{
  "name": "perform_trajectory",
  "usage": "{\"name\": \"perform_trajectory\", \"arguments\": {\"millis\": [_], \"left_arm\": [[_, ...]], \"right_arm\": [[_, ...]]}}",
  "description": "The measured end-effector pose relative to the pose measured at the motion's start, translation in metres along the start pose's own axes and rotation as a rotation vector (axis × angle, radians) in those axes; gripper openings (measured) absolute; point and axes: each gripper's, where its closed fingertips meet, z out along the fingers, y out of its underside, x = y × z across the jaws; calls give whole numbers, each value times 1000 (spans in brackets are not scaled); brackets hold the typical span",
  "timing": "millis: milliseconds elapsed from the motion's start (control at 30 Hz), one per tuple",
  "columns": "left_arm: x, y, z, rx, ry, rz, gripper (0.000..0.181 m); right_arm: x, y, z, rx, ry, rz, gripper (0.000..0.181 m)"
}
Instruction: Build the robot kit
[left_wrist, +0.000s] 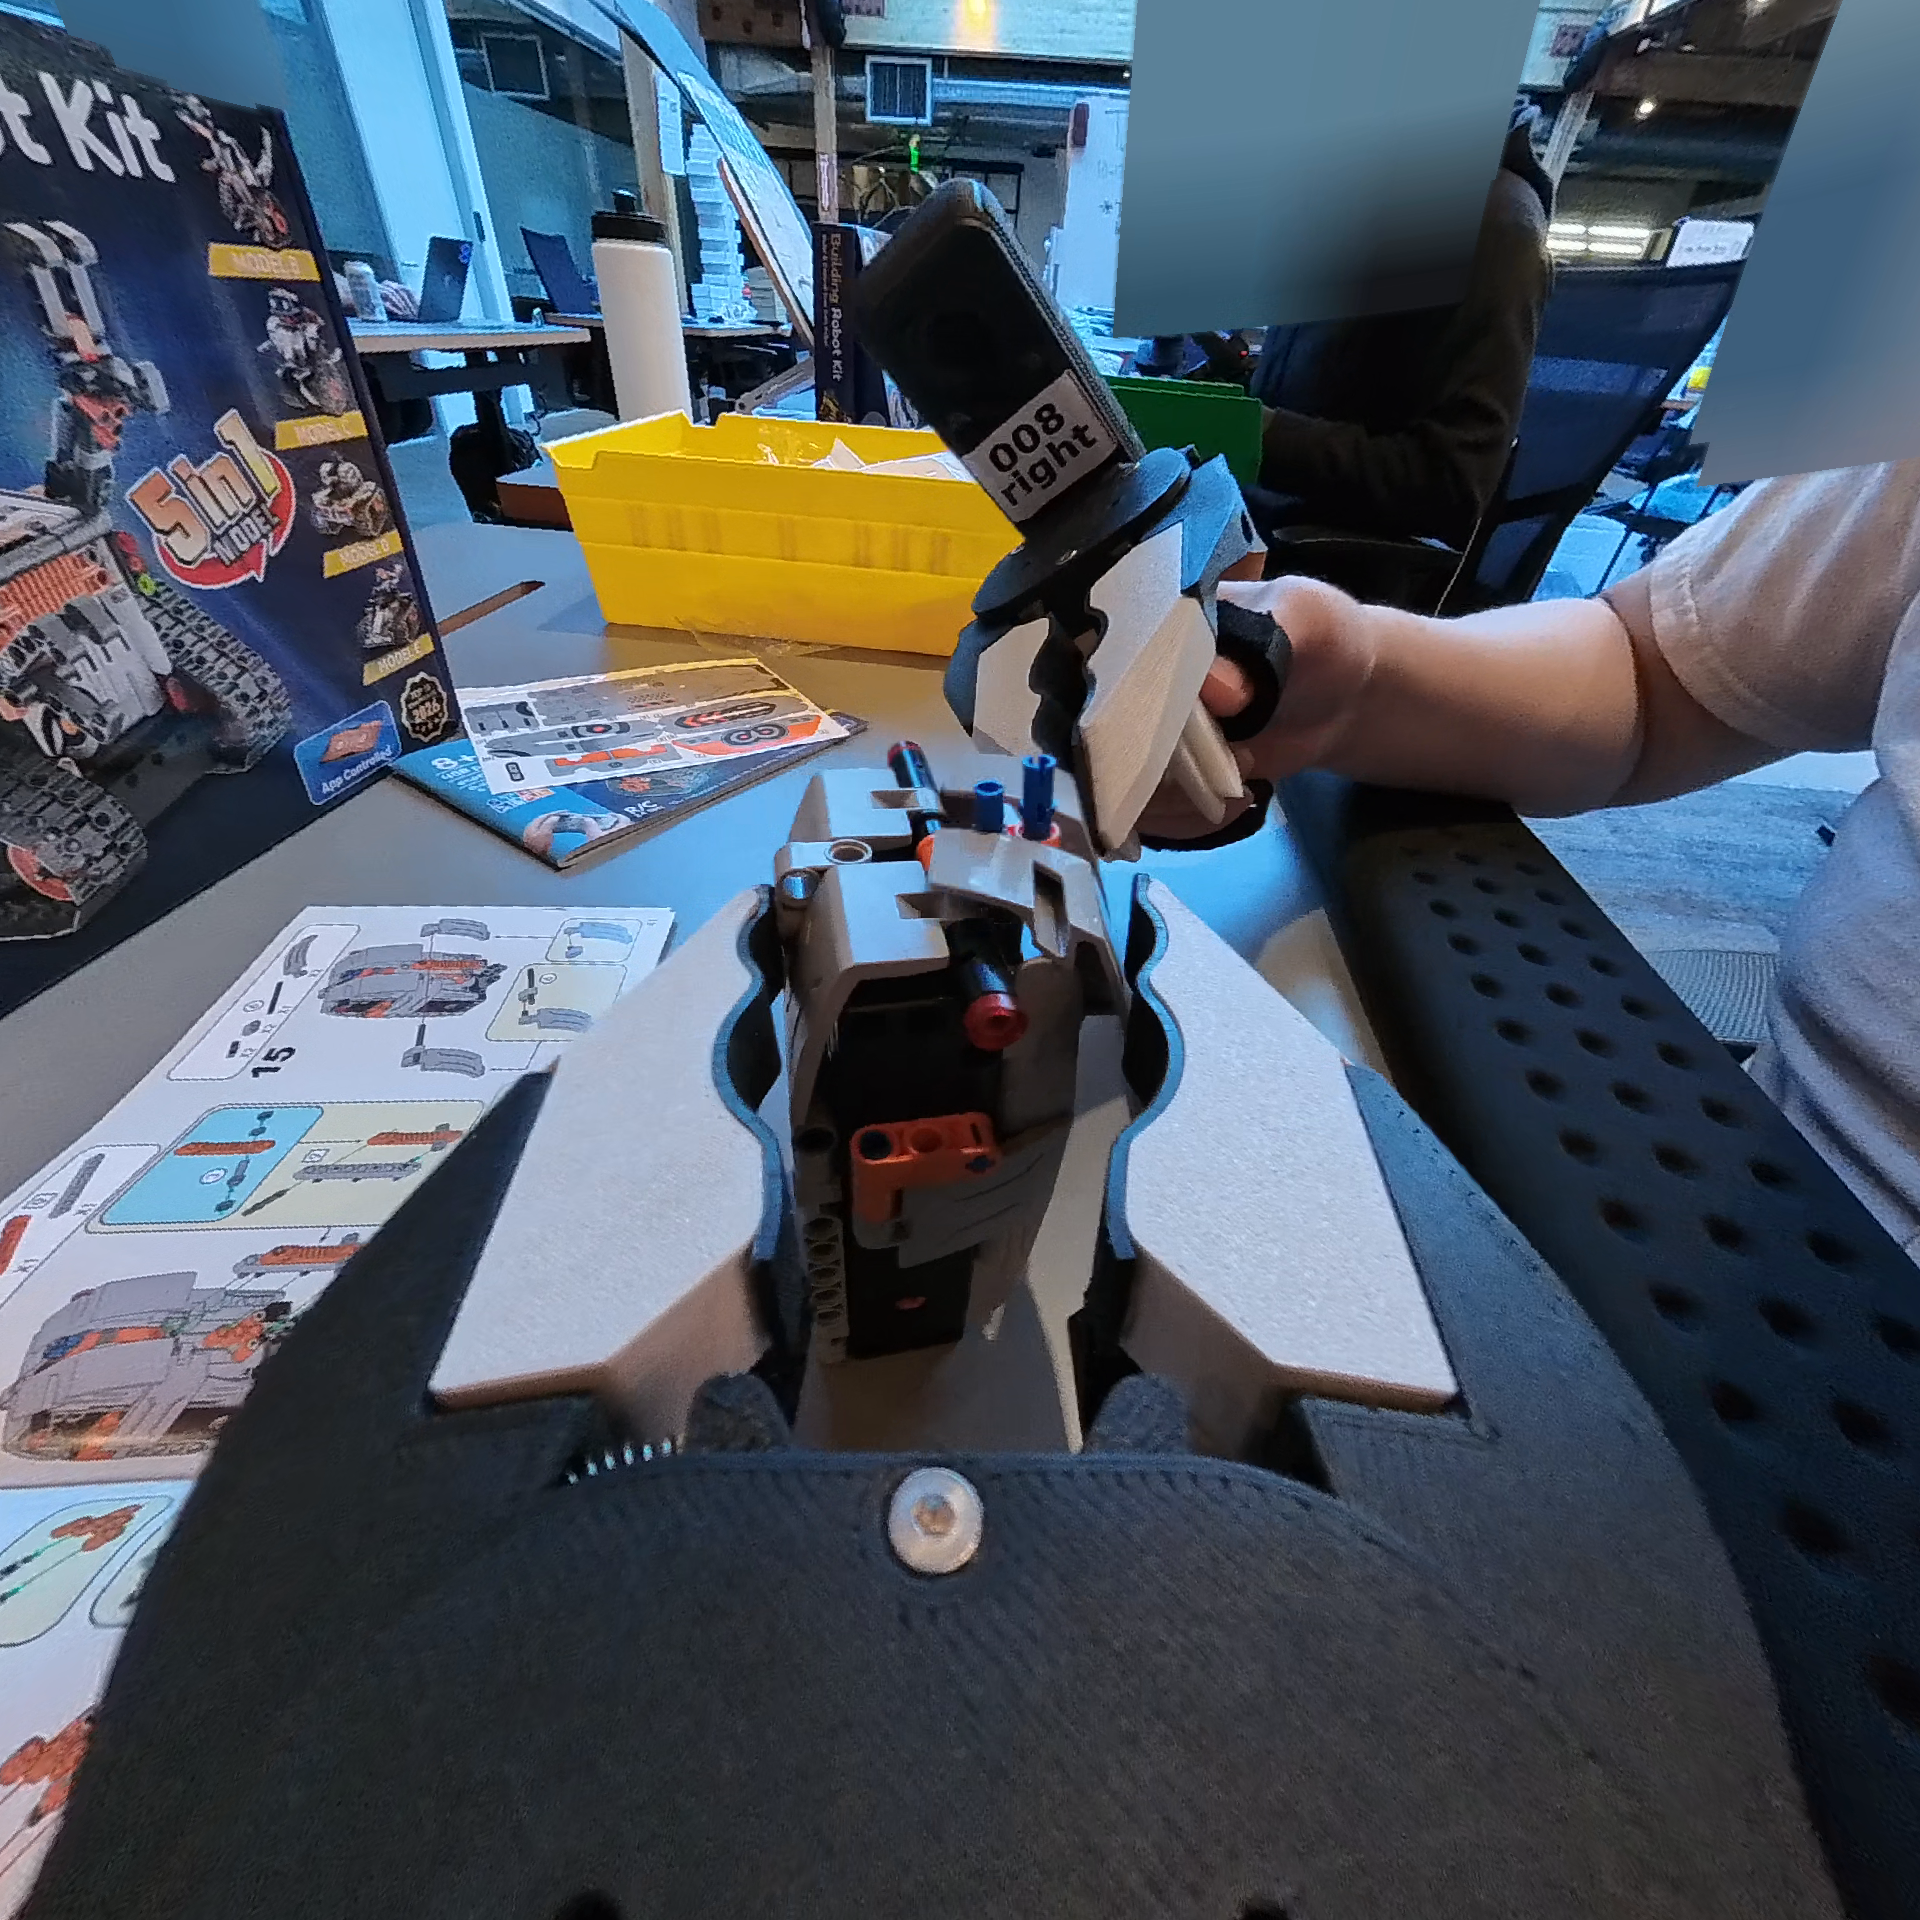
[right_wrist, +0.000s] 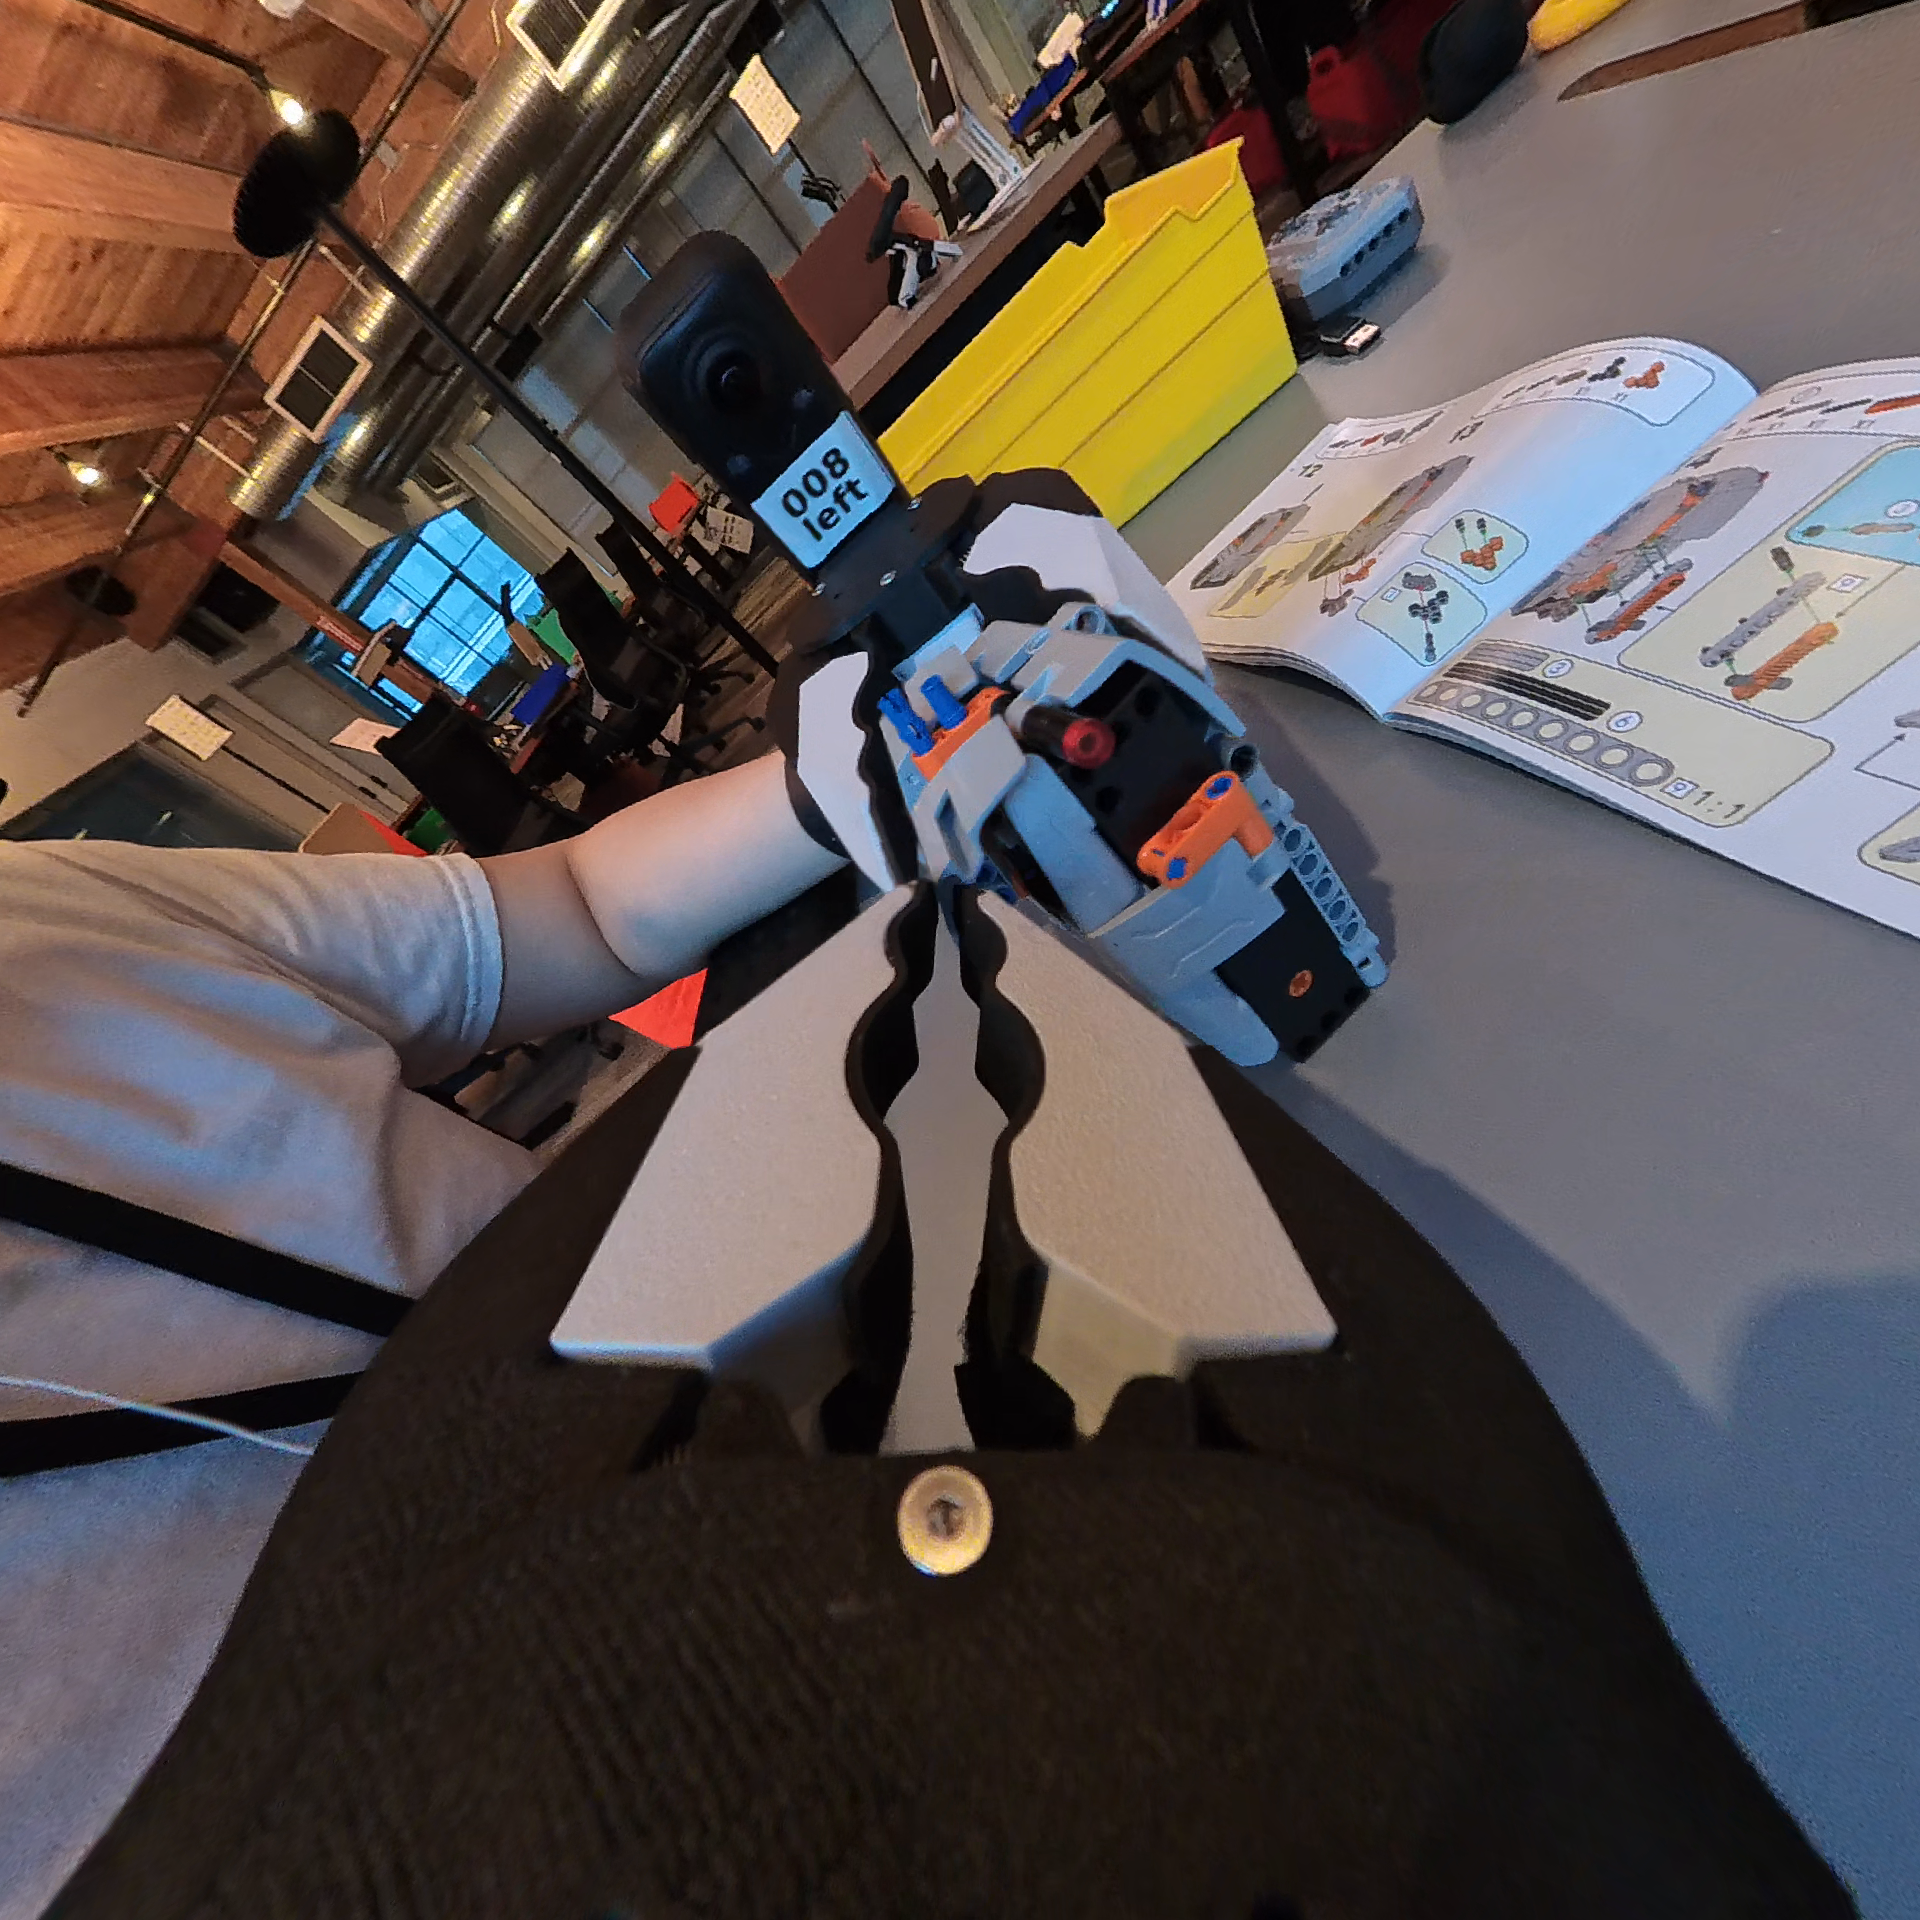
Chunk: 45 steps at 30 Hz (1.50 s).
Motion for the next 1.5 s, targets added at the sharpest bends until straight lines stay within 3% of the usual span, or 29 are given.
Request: {"name": "perform_trajectory", "arguments": {"millis": [467,1100,1500], "left_arm": [[-1,-1,-1,10,-5,-53,64],[-3,-1,-3,2,-25,-52,65],[-6,-1,-4,-4,-55,-43,65]], "right_arm": [[1,-6,0,15,94,-205,2],[0,-10,1,48,107,-278,3],[2,-11,1,32,259,-494,5]]}}
